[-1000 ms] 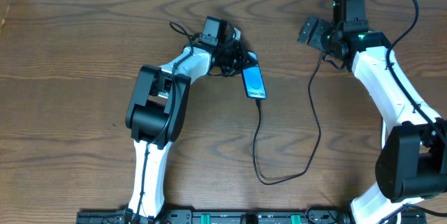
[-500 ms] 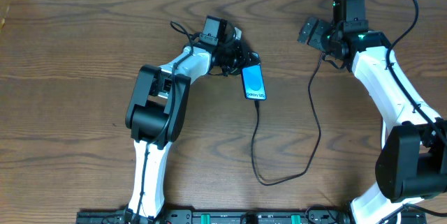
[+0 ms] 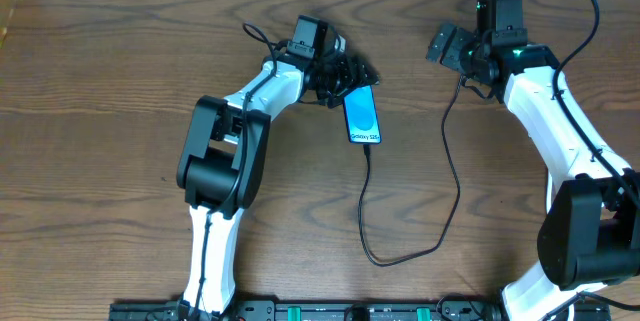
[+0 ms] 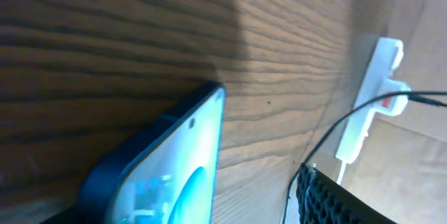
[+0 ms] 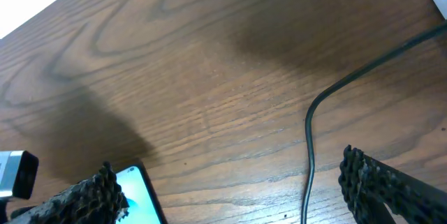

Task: Plug charger to phone and switch on socket
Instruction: 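Lower the plugged phone onto the table center with the left gripper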

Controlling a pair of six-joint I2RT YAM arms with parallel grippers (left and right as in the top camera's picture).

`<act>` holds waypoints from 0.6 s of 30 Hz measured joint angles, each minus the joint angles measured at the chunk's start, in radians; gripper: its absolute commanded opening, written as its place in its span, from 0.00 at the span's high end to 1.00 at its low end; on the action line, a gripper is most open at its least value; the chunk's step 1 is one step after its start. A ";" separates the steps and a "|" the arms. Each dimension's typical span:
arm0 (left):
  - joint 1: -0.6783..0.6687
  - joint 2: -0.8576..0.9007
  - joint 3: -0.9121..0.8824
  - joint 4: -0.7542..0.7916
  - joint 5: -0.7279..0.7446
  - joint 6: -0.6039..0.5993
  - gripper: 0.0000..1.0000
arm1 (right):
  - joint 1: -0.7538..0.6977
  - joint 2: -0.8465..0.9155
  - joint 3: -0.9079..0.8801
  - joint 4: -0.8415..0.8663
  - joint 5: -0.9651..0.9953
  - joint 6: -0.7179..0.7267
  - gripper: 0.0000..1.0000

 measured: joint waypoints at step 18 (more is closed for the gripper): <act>-0.005 -0.034 0.019 -0.105 -0.220 -0.003 0.29 | 0.000 0.000 0.000 -0.001 0.000 0.000 0.01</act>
